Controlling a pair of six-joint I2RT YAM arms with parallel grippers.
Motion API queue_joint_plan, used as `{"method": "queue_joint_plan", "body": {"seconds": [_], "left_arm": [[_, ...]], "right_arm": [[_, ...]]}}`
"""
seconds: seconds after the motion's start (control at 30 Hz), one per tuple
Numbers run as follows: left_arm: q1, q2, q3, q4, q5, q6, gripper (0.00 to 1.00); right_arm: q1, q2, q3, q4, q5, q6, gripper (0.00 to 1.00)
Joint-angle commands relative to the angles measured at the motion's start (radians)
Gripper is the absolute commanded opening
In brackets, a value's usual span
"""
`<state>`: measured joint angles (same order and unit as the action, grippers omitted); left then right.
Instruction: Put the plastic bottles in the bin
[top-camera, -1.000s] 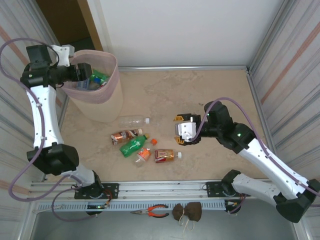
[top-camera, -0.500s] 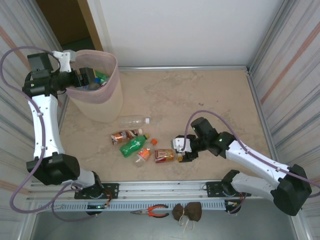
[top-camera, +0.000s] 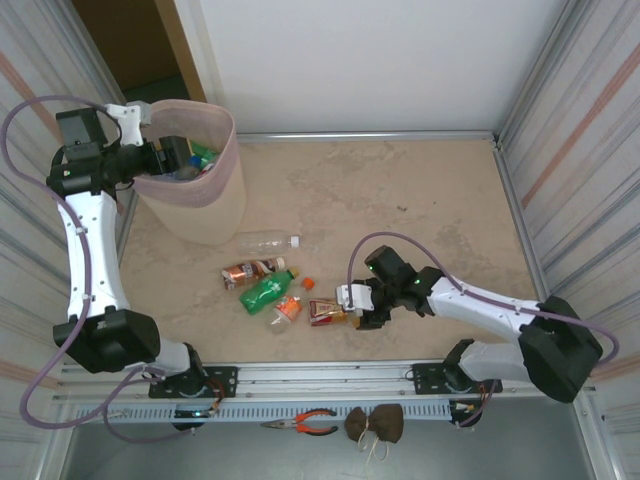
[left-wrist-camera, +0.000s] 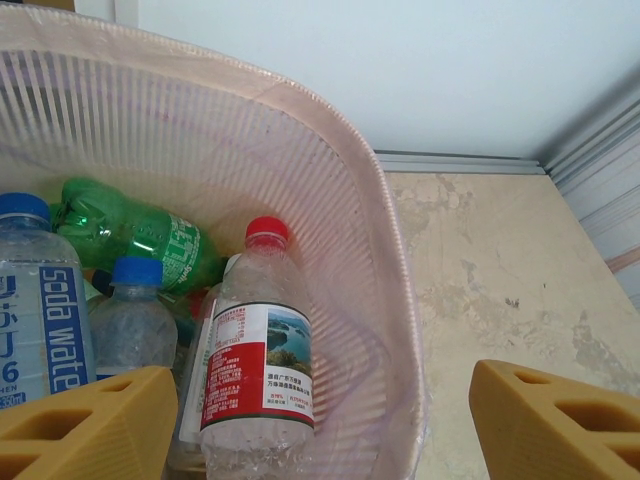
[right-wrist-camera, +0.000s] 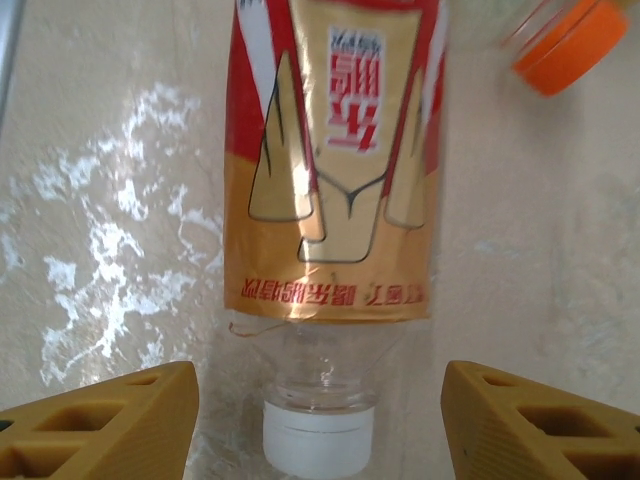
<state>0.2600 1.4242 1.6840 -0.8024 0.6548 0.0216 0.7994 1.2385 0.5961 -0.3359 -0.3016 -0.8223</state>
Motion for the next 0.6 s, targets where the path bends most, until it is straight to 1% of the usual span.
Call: {"method": "queue_joint_plan", "body": {"seconds": [0.0, 0.4, 0.57], "left_arm": [[0.005, -0.024, -0.01, 0.019, 0.018, 0.0, 0.77], [0.005, -0.022, -0.013, 0.02, 0.018, 0.003, 0.77], [0.005, -0.021, -0.011, 0.022, 0.017, 0.005, 0.78]], "right_arm": [[0.011, 0.043, 0.027, -0.032, 0.05, -0.004, 0.62], [0.006, 0.087, 0.044, -0.034, 0.045, -0.014, 0.48], [0.003, 0.091, 0.044, -0.031, 0.055, -0.009, 0.45]]}}
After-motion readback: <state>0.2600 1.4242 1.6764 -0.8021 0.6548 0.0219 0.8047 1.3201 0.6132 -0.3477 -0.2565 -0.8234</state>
